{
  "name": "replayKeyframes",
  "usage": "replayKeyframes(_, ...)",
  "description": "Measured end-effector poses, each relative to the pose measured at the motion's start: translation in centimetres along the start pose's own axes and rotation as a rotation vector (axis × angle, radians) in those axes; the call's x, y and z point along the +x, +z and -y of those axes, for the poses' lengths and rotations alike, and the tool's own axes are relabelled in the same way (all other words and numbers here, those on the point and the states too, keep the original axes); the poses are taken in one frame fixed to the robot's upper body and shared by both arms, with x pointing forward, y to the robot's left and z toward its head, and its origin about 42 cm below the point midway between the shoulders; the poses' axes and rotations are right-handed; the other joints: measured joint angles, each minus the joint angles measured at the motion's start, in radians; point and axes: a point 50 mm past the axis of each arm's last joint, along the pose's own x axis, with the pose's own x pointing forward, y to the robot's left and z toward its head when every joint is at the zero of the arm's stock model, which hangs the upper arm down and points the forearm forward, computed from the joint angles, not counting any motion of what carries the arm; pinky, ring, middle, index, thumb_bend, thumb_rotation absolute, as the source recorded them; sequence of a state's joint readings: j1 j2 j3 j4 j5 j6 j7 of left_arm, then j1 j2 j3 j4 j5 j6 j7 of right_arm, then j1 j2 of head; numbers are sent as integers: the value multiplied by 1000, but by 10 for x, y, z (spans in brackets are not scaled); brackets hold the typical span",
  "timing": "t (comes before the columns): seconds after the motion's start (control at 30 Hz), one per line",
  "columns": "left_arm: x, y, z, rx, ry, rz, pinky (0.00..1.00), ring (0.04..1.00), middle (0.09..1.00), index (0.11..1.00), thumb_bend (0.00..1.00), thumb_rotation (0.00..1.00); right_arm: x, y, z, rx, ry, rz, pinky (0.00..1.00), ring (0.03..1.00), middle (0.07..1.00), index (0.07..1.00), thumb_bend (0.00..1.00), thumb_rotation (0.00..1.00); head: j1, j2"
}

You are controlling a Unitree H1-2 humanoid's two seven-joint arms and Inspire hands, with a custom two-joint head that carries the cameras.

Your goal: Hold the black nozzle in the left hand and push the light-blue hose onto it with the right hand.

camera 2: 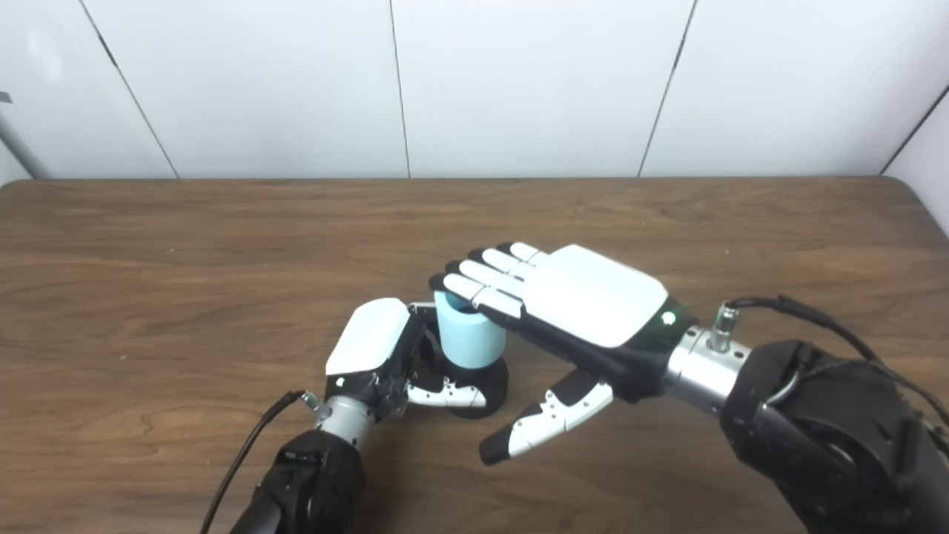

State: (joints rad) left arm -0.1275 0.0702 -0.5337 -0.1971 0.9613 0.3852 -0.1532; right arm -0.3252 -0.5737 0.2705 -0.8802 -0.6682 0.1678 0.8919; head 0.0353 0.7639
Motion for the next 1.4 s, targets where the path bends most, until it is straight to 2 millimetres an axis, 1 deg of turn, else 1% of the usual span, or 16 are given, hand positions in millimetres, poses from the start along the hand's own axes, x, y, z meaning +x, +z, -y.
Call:
replayKeyframes(0.13,0,0,0,0,0,0,503,510,534,455,497,0,1,1,-4,-37,4,12,1000,1000,1000,1000,741,990,2,0)
replayKeyframes(0.4,0,0,0,-1,-3,0,495,495,526,474,499,0,3,3,-7,-26,-1,11,1000,1000,1000,1000,724,1000,2,0)
replayKeyframes(0.5,0,0,-1,-1,-5,1,496,498,513,479,500,0,3,2,-7,-31,10,5,1000,1000,1000,1000,722,994,0,-3)
replayKeyframes(0.53,0,0,-1,-1,-6,1,479,469,485,482,503,0,3,2,-7,-34,12,1,1000,1000,1000,1000,724,992,0,-3)
replayKeyframes(0.6,0,0,-1,0,-6,1,469,454,469,483,504,0,3,2,-7,-37,14,-4,1000,1000,1000,1000,726,994,3,-2)
replayKeyframes(0.63,0,1,-1,0,-6,1,493,489,503,478,500,0,3,2,-8,-38,14,-7,1000,1000,1000,1000,727,991,3,0)
replayKeyframes(0.7,0,1,0,0,-6,1,506,510,522,475,498,0,4,2,-9,-40,16,-10,1000,1000,1000,1000,727,988,3,0)
replayKeyframes(0.87,0,1,0,1,-5,-1,495,512,531,471,497,0,5,-1,-11,-42,25,-12,1000,1000,1000,1000,735,988,5,2)
replayKeyframes(1.1,0,2,0,4,-8,0,496,496,529,470,499,0,2,-3,-20,-6,6,-26,1000,1000,1000,995,724,954,2,2)
replayKeyframes(1.27,0,2,0,7,-11,2,486,491,512,478,501,0,-2,-3,-26,37,-14,-30,1000,1000,1000,992,712,936,0,3)
replayKeyframes(1.4,-1,3,0,6,-13,2,485,484,502,480,502,0,-1,-3,-32,76,-28,-28,1000,1000,1000,979,707,908,0,6)
